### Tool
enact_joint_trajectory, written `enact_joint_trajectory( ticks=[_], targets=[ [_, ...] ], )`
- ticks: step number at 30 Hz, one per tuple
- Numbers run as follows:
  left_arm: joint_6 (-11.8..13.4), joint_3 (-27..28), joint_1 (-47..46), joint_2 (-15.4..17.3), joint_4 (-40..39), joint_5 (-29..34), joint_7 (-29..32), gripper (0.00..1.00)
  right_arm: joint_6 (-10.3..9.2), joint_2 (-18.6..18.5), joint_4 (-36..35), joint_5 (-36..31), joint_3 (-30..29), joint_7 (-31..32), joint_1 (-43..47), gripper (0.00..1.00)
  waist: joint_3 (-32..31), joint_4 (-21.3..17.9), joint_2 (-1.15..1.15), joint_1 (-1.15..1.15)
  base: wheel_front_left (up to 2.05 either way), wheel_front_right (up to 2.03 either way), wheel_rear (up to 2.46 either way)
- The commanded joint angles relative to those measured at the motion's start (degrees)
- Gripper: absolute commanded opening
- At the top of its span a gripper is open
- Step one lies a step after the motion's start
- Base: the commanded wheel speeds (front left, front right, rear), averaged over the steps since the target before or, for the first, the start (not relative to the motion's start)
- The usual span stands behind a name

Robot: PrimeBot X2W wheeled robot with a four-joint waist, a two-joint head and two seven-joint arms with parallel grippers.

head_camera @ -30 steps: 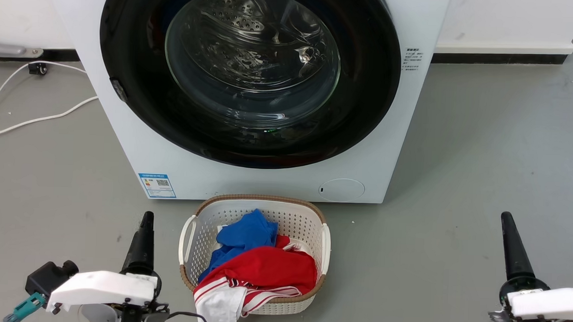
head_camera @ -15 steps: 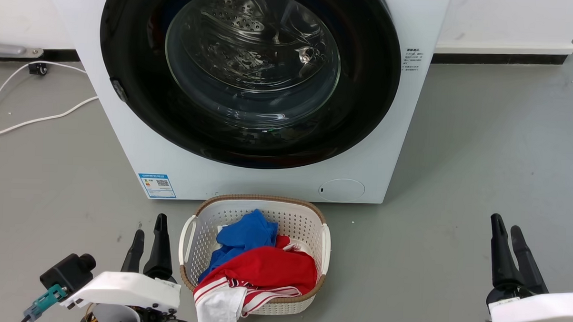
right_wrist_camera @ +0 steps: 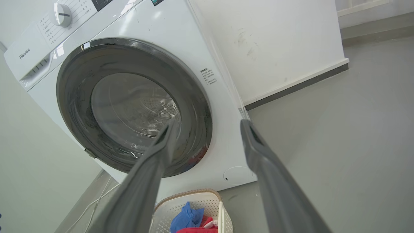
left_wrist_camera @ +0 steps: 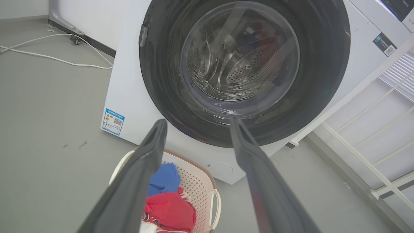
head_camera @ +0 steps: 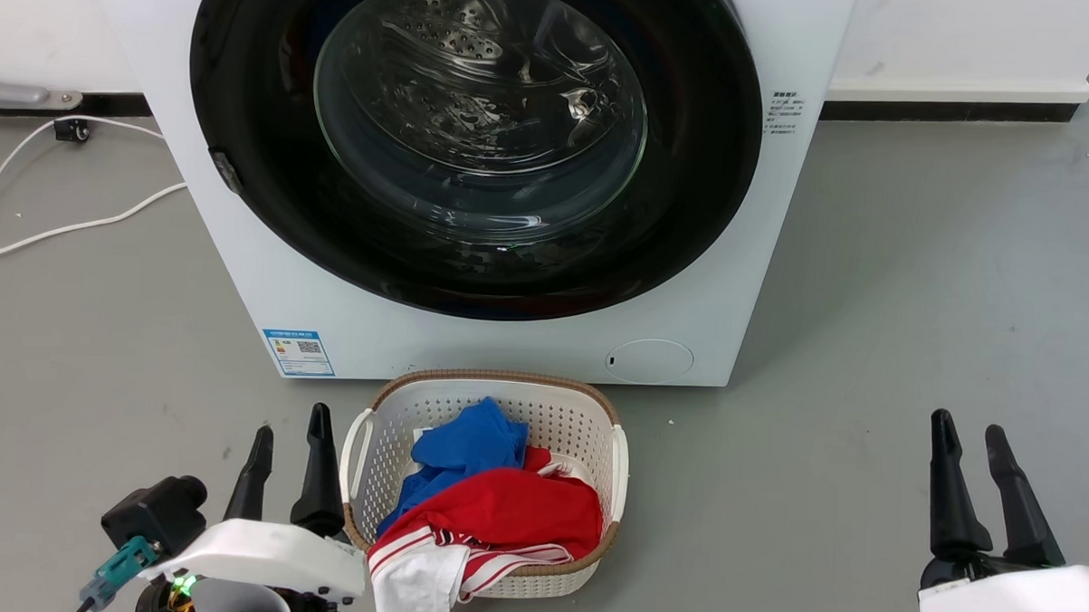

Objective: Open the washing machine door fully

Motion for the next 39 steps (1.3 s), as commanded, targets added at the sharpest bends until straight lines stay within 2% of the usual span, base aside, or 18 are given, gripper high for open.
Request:
enact_joint_trajectory(
  ticks=[1, 19, 39],
  targets=[
    [0.13, -0.5, 0.05, 0.36, -1.2, 1.82, -0.68, 1.0, 0.1, -0.18, -1.24, -2.22, -0.05, -0.65, 0.27, 1.0, -0.02, 0.03, 0.0, 0.0, 0.0, 0.0, 0.0],
    [-2.39, -0.8, 1.59, -0.57, -1.55, 9.92, -3.27, 1.0, 0.12, -0.18, -3.43, -12.06, 0.13, -3.24, 2.26, 1.0, -0.07, 0.24, 0.0, 0.0, 0.0, 0.0, 0.0],
    [-3.6, -0.33, 3.13, -1.47, -0.7, 19.37, -6.01, 1.0, 0.13, -0.17, -4.79, -19.11, 0.01, -5.92, 4.6, 1.0, -0.26, 0.27, 0.0, 0.0, 0.0, 0.0, 0.0]
  ],
)
